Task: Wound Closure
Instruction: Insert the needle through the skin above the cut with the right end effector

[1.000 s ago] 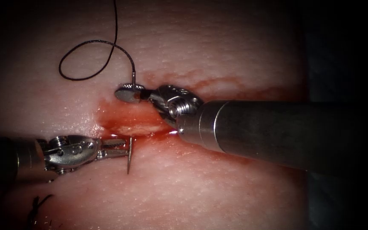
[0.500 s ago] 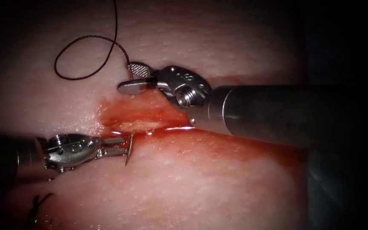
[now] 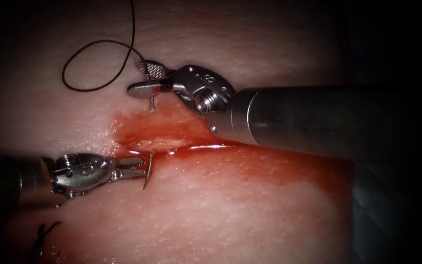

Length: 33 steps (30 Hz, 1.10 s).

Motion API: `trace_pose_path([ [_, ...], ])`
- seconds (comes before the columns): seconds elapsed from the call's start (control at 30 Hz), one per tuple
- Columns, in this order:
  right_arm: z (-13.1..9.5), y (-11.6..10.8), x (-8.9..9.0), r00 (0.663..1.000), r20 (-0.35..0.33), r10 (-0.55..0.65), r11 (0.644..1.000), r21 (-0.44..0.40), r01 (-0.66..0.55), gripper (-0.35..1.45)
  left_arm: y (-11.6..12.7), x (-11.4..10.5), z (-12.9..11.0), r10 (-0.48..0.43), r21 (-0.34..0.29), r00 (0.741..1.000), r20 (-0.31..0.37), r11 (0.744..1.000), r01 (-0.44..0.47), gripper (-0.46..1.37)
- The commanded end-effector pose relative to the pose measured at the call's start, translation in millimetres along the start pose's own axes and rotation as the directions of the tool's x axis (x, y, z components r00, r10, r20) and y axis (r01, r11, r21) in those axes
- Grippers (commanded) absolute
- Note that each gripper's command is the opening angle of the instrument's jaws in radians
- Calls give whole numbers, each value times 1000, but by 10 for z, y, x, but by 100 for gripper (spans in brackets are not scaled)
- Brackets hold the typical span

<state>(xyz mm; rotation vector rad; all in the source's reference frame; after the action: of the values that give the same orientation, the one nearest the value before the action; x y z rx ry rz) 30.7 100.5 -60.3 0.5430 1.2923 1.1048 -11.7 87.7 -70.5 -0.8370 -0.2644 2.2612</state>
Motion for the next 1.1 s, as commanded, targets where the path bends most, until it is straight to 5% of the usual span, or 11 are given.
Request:
trace_pose_path([
  [0.03,0,-2,4,997,-1,81,996,-26,-81,-35,0,0,0,-1,-5,1000,0,1000,0,-3],
  [0.17,0,-1,1,972,5,234,970,-76,-233,-35,0,0,0,0,-5,1000,0,1000,0,-3],
  [0.4,1,-11,-20,907,61,417,909,-44,-415,-35,0,0,0,-1,-4,1000,0,1000,1,-3],
  [0.5,-2,-15,-34,818,62,571,821,-48,-569,-35,1,0,0,-1,-4,1000,0,1000,1,-4],
  [1.1,-17,-67,-115,812,137,567,823,-107,-557,-35,0,1,-1,-1,-5,1000,0,1000,1,0],
])
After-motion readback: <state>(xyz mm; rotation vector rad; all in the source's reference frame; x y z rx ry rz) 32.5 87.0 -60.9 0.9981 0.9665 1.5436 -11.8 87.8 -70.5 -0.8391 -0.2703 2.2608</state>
